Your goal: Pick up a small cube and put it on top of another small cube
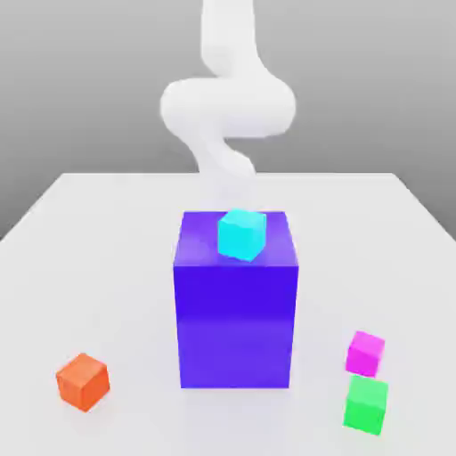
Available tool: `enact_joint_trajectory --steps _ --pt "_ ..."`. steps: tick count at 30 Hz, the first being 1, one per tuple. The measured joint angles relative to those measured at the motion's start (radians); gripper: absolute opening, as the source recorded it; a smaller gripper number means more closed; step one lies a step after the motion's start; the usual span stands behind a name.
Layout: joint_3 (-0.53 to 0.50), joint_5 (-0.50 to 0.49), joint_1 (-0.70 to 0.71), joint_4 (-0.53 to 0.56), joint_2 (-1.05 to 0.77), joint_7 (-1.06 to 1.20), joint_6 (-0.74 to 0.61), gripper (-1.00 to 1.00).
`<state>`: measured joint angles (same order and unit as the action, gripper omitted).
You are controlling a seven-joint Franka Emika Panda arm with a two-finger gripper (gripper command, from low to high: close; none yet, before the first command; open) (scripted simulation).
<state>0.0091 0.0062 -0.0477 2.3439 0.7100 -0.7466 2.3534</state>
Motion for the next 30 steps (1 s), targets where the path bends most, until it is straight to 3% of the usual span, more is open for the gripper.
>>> enact_joint_trajectory --steps 16,22,27,28,30 --pt "0.12 0.014 -0.267 0.284 -0.587 0.329 0.348 0.0" --pt "0.156 -0.061 -0.354 0.377 -0.807 0.384 0.479 0.0" --pt "0.08 -0.146 -0.415 0.353 -0.988 0.33 0.62 0.0" --pt "0.062 -0.158 -0.43 0.347 -1.023 0.321 0.648 -1.0" --pt "0.062 -0.158 -0.43 0.347 -1.023 0.32 0.648 -1.0"
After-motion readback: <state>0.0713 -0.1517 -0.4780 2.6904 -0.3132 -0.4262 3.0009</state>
